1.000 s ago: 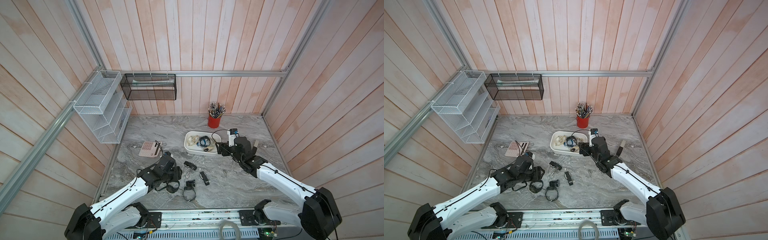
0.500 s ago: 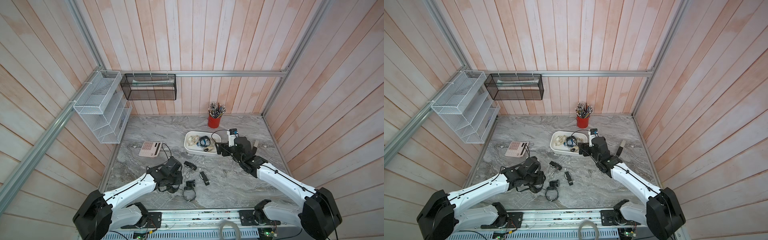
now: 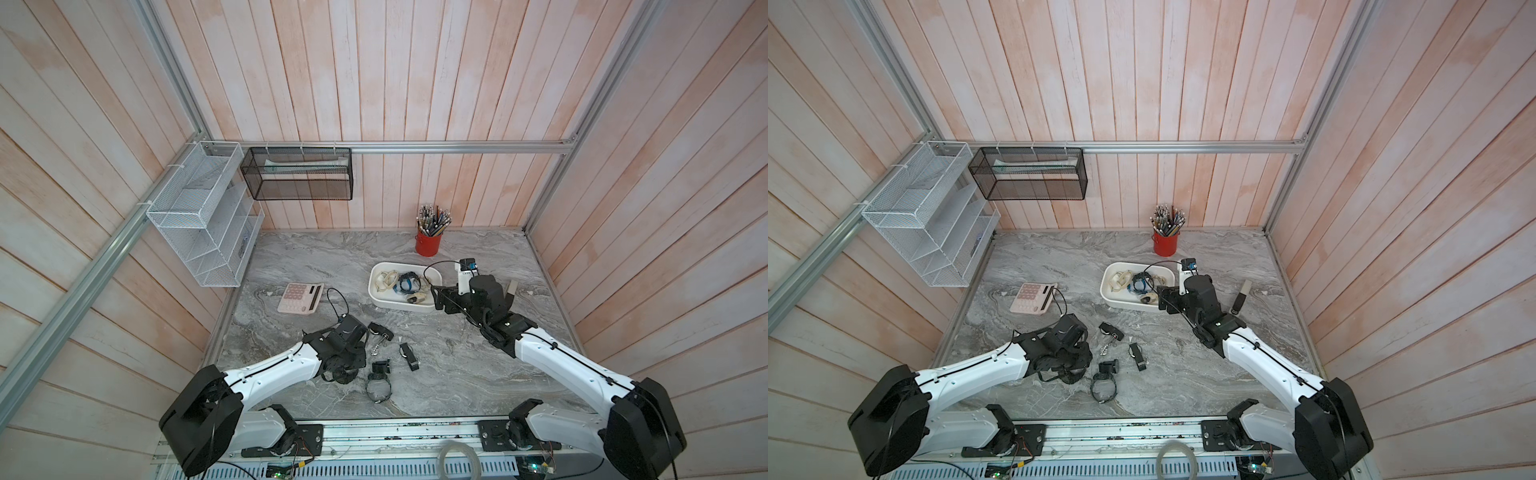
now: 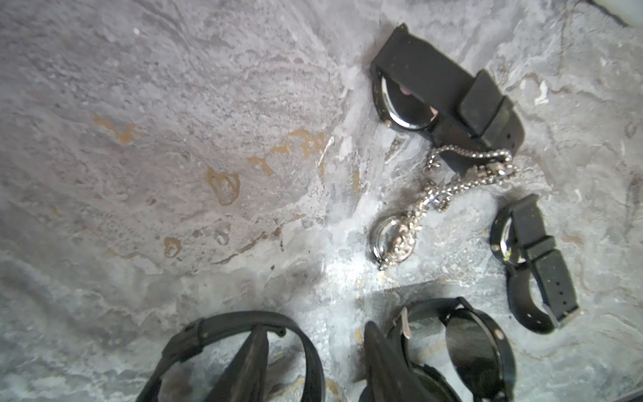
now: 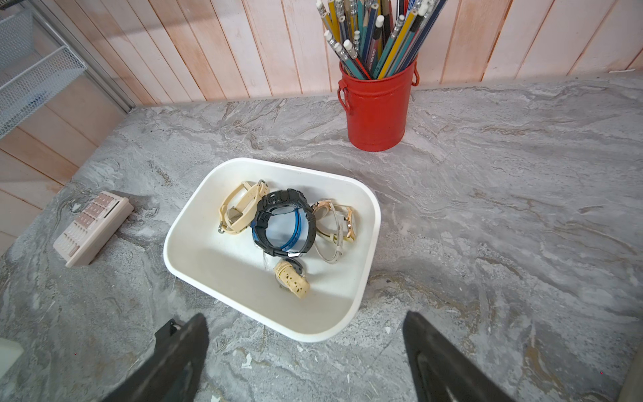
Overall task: Put the watch into the storage box
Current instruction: Pick up the watch at the center of the board.
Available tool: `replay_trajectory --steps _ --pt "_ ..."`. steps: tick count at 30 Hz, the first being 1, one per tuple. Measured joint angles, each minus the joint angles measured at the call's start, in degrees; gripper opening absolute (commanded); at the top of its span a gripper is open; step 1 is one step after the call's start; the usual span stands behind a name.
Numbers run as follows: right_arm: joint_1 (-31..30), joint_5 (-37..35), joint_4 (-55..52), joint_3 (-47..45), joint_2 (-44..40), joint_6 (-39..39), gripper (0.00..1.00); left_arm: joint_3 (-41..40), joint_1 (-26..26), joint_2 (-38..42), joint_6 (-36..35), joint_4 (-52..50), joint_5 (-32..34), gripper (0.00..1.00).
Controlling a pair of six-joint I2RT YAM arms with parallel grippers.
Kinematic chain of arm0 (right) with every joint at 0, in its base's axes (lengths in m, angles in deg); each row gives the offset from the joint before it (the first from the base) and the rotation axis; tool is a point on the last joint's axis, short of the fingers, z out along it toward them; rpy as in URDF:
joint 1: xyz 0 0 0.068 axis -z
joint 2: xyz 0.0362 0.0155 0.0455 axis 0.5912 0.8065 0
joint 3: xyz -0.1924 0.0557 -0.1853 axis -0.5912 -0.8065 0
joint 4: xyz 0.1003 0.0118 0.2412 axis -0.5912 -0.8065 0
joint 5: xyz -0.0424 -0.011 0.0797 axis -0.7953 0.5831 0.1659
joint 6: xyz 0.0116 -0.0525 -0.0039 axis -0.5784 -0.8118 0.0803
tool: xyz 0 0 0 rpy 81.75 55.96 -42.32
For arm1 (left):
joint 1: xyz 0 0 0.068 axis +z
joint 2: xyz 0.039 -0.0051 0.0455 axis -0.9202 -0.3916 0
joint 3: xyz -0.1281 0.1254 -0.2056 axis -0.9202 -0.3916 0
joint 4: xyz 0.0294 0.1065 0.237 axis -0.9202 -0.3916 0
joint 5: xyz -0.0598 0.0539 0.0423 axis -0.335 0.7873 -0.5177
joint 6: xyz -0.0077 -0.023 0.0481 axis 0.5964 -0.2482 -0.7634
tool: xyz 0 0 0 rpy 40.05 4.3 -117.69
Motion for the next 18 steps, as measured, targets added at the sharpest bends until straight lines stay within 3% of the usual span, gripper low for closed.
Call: replay_trajectory --steps 9,18 --pt "0.00 -0.24 -0.15 -0.11 0.00 -0.20 0.89 0.00 0.00 -1.46 -0.04 1.51 0.13 0.44" --pt "0.00 -0.22 0.22 -0.11 0.24 -0.37 0.89 -0.07 -0.17 3.72 0.20 -3.45 -0.09 0.43"
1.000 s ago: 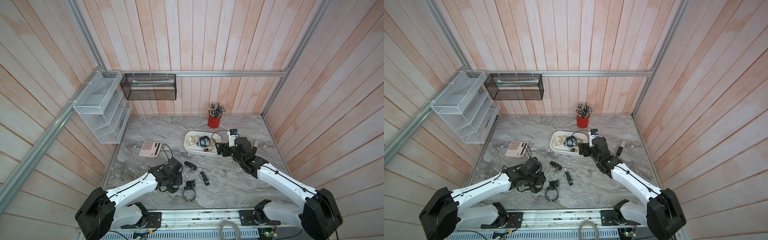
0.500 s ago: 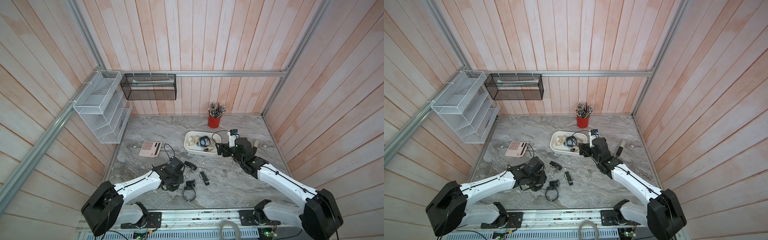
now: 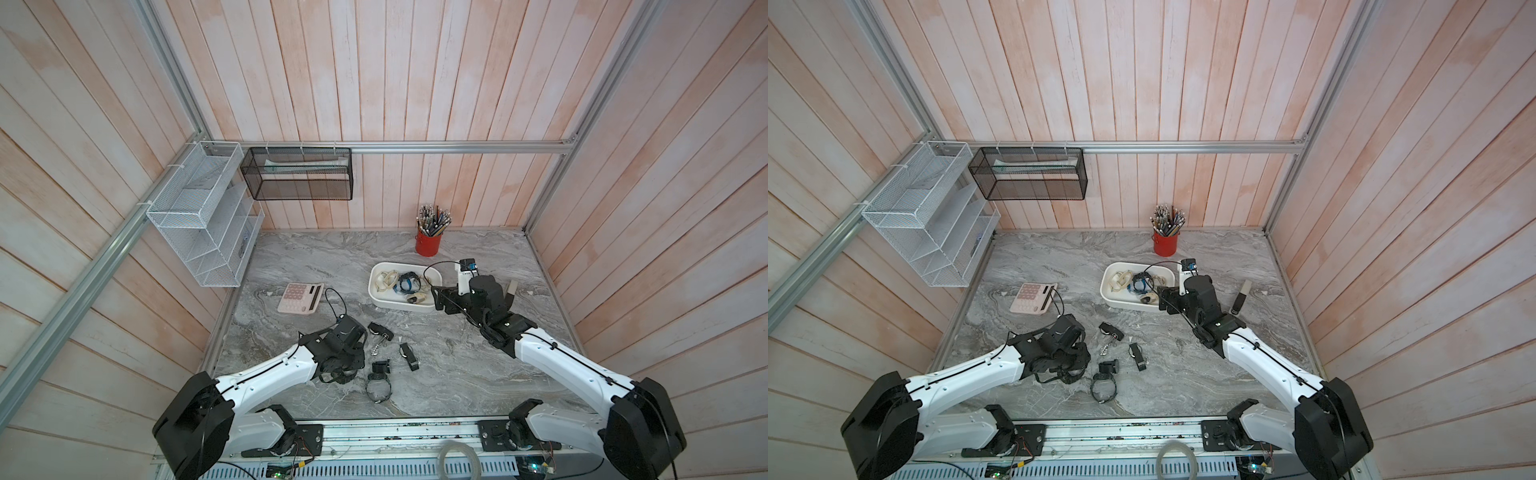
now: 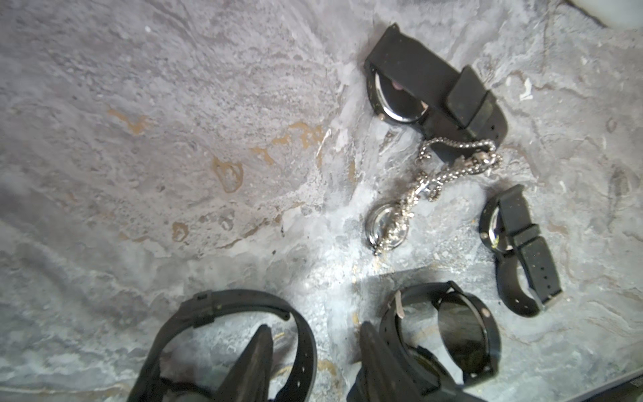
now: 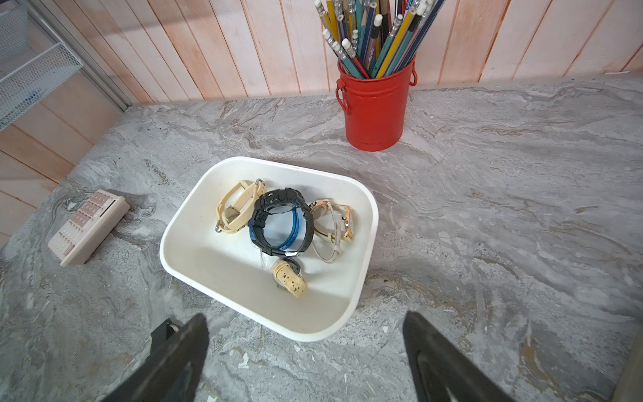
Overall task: Put the watch into the storage box
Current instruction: Pick up the watch at the center of the board.
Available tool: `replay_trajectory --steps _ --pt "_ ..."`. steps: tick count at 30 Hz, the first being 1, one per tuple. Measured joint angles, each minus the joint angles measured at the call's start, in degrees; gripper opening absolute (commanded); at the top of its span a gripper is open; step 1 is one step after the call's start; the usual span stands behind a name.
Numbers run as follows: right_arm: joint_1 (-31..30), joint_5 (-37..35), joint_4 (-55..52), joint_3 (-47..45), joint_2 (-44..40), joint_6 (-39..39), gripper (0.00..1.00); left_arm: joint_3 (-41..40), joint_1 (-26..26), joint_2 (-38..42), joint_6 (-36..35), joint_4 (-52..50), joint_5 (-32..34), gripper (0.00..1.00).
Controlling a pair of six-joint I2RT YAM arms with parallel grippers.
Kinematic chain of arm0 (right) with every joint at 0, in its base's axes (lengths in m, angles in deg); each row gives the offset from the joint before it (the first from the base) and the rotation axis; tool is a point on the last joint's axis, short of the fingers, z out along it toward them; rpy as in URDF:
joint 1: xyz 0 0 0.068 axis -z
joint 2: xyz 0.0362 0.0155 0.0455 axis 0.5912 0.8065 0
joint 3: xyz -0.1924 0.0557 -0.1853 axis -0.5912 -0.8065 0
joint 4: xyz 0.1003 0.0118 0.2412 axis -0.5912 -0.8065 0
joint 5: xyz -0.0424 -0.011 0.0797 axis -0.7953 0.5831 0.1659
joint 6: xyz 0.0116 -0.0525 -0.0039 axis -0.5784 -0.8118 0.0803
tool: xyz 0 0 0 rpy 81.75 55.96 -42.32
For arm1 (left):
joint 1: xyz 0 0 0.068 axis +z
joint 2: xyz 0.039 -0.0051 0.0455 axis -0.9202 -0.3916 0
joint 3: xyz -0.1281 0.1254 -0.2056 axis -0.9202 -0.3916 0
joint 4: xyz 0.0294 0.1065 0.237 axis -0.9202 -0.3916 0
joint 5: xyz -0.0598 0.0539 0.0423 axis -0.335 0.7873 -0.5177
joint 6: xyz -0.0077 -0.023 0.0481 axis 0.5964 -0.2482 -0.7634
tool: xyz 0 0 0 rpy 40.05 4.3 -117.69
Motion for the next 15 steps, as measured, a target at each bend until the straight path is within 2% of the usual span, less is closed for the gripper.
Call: replay_trajectory --steps 6,11,15 --pt "0.00 0.00 0.15 0.00 1.51 -0.02 0.89 0.00 -1.40 -0.31 0.24 -1.53 -0.11 0.43" --pt "0.00 0.00 0.31 0.00 1.53 -0.02 0.89 0.15 -3.26 -4.37 0.28 -2.12 -0.26 0.40" --pt "0.00 -0.02 0.31 0.00 1.53 -0.04 0.89 0.83 -4.22 -7.54 0.68 -2.64 -0.20 0.28"
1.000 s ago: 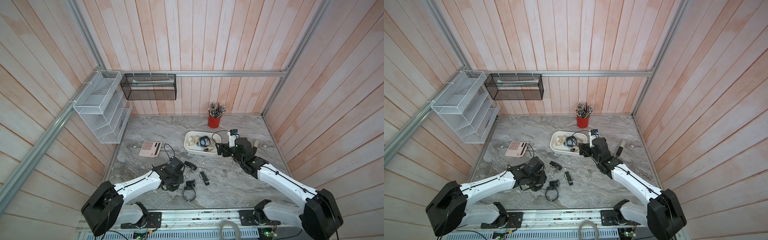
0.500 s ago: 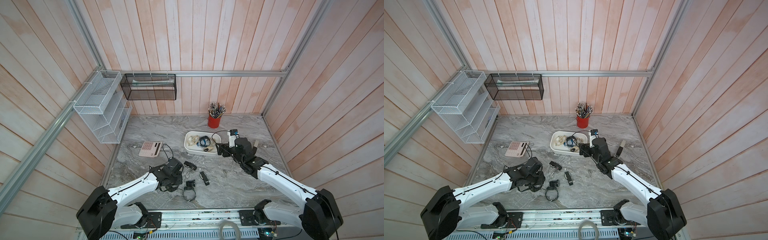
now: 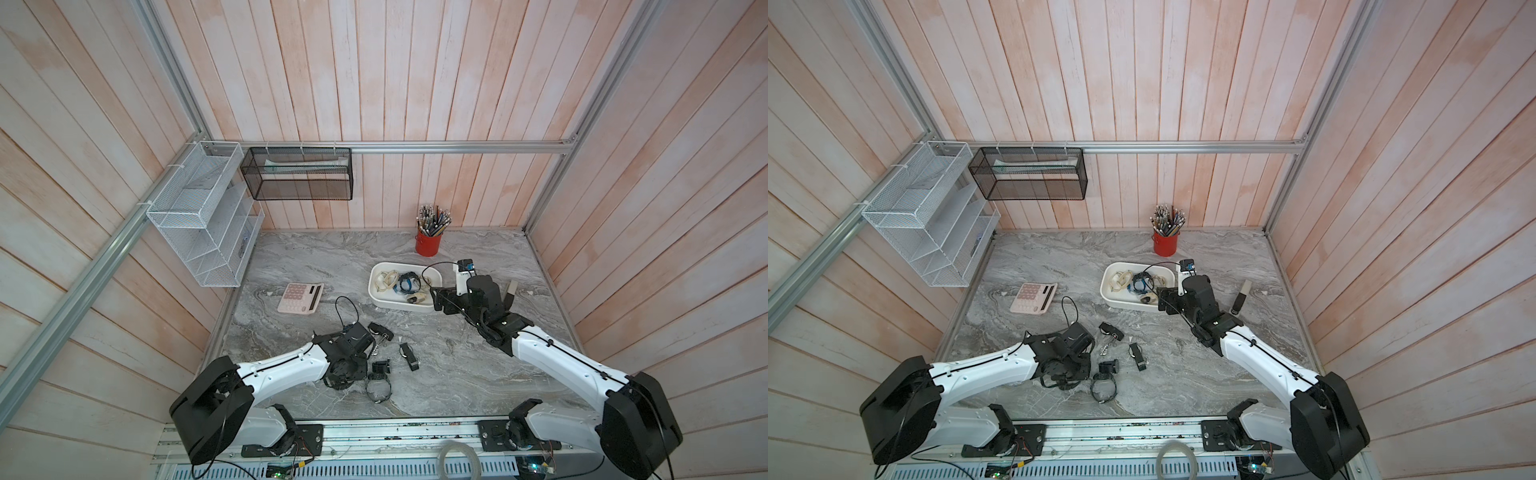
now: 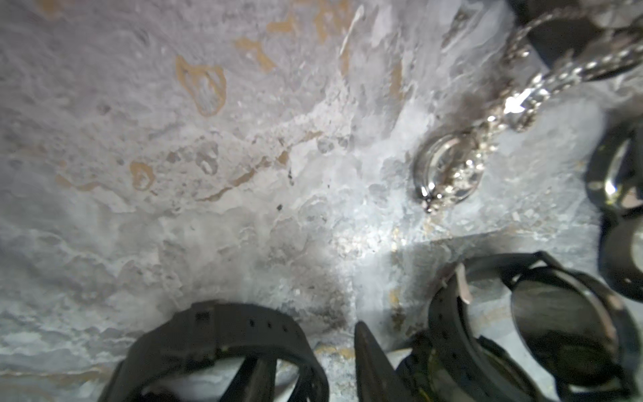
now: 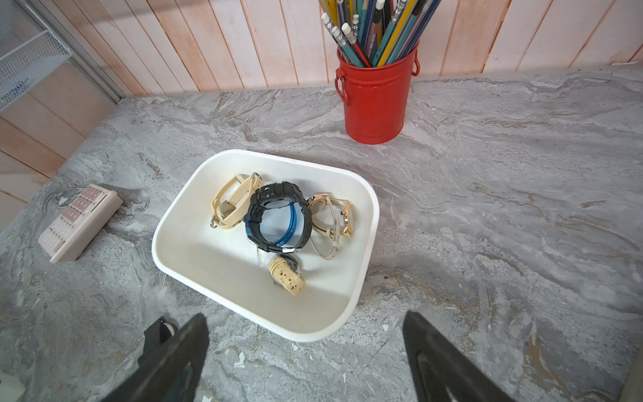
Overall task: Put the watch into the storage box
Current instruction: Pick up the watch at the center of the board.
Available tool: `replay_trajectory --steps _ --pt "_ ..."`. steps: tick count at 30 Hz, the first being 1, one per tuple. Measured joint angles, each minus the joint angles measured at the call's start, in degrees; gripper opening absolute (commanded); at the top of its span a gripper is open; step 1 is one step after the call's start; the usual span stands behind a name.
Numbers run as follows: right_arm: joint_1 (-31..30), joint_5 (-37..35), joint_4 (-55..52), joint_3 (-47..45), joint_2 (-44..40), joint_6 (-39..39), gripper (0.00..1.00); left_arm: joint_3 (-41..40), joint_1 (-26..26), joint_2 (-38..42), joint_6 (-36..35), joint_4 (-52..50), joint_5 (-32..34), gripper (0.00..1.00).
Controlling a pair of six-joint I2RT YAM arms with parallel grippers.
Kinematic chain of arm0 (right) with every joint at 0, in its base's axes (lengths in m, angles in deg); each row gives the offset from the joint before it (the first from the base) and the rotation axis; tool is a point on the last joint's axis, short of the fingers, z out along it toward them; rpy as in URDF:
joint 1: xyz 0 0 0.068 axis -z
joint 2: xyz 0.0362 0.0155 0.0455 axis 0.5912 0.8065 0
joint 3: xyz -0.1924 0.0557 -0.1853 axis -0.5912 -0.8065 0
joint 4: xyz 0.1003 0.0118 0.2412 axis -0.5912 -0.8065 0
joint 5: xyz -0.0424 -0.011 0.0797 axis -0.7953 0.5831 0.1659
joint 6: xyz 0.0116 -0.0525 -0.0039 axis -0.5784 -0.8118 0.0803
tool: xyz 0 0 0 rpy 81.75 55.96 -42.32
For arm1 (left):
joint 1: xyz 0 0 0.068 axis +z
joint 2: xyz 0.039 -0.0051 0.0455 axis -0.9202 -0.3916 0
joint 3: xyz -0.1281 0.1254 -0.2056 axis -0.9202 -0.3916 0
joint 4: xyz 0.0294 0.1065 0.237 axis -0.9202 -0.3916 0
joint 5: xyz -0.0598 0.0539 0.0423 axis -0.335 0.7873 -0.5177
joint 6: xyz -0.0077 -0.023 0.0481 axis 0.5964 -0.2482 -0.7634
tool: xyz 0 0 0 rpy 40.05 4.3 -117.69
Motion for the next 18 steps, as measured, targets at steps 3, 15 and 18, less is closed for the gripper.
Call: replay_trajectory --steps 3,15,18 --pt "0.00 0.00 0.02 0.00 0.00 -0.02 0.89 0.72 -0.20 -0.94 0.15 -0.11 0.04 0.11" --pt "0.00 -0.04 0.17 0.02 0.79 -0.61 0.89 5.20 -0.26 -0.94 -1.84 -2.36 3.50 0.00" --pt "0.00 -0.11 0.17 0.00 0.72 -0.61 0.89 7.48 -0.26 -0.50 -3.54 -2.71 5.03 0.00"
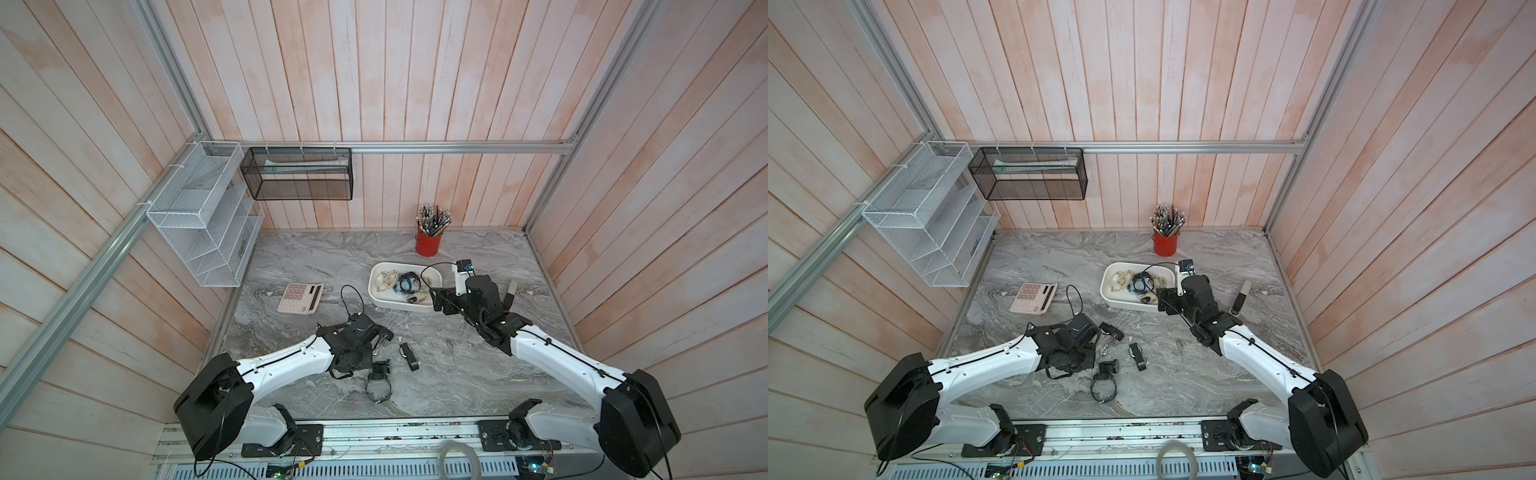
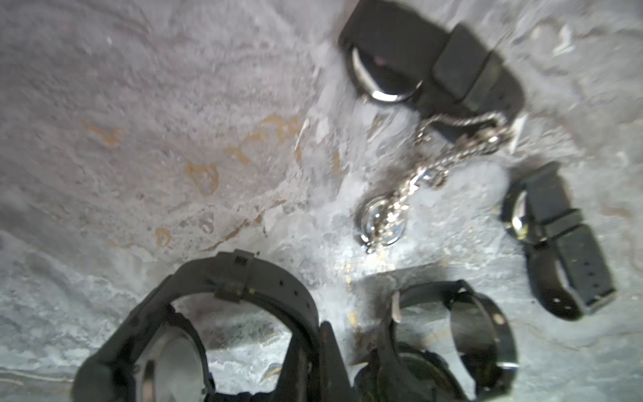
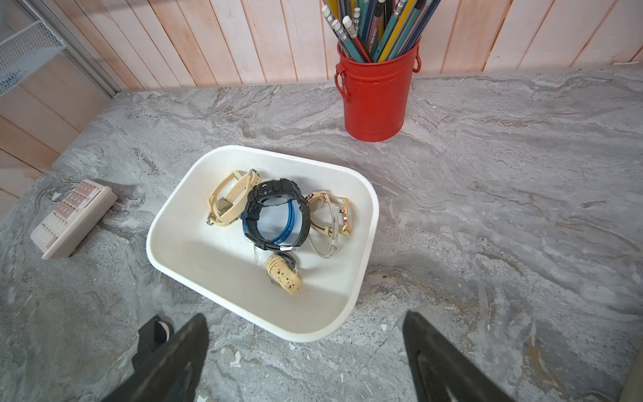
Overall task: Put the watch into the storage box
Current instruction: Pick up the watch at the center of the board, then place the watch in the storage box.
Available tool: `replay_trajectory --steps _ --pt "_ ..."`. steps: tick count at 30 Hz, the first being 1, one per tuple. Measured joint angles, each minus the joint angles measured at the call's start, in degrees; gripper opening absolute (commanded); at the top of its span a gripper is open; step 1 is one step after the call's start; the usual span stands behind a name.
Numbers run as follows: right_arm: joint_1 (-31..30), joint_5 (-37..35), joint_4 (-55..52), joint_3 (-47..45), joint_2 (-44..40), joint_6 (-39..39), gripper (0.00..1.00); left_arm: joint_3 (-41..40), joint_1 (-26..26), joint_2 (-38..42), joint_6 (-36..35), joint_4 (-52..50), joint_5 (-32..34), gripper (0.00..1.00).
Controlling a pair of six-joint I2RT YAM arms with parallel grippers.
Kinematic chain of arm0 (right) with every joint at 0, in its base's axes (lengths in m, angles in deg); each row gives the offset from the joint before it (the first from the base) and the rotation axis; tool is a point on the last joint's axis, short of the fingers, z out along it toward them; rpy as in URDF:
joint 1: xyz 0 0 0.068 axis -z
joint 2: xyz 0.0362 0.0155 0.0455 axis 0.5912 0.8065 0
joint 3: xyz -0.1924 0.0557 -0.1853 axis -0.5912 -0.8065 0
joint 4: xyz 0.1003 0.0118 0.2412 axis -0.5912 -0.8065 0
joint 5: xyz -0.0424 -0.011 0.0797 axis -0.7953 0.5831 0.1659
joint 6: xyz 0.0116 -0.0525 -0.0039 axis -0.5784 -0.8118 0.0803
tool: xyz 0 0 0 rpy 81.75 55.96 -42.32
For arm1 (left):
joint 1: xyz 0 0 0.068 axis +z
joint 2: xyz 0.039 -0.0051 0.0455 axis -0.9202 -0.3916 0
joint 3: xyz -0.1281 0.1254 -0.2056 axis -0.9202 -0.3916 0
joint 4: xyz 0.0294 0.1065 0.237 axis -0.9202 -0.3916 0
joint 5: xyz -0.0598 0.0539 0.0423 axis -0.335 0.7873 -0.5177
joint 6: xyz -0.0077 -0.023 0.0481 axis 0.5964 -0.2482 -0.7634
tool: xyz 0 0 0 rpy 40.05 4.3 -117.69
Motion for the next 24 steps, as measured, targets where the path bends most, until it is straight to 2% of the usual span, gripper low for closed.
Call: replay_trajectory --steps 7,11,18,24 --pt "0.00 -0.39 -0.02 0.00 -1.36 0.02 0.89 8.68 0.39 0.04 -7.06 0.20 3.65 0.00" --pt "0.00 -0.76 0.00 -0.20 -2.01 0.17 0.89 14.10 2.75 -1.60 -12.70 2.60 3.74 0.00" --pt "0.00 -1.46 -0.31 -0.48 -3.63 0.24 0.89 24.02 7.43 -9.42 -21.97 9.29 1.86 0.00" --pt "0.02 -2.08 -1.22 -1.36 -5.20 0.70 0.89 31.52 9.07 -18.10 -27.06 13.20 -0.15 0.00"
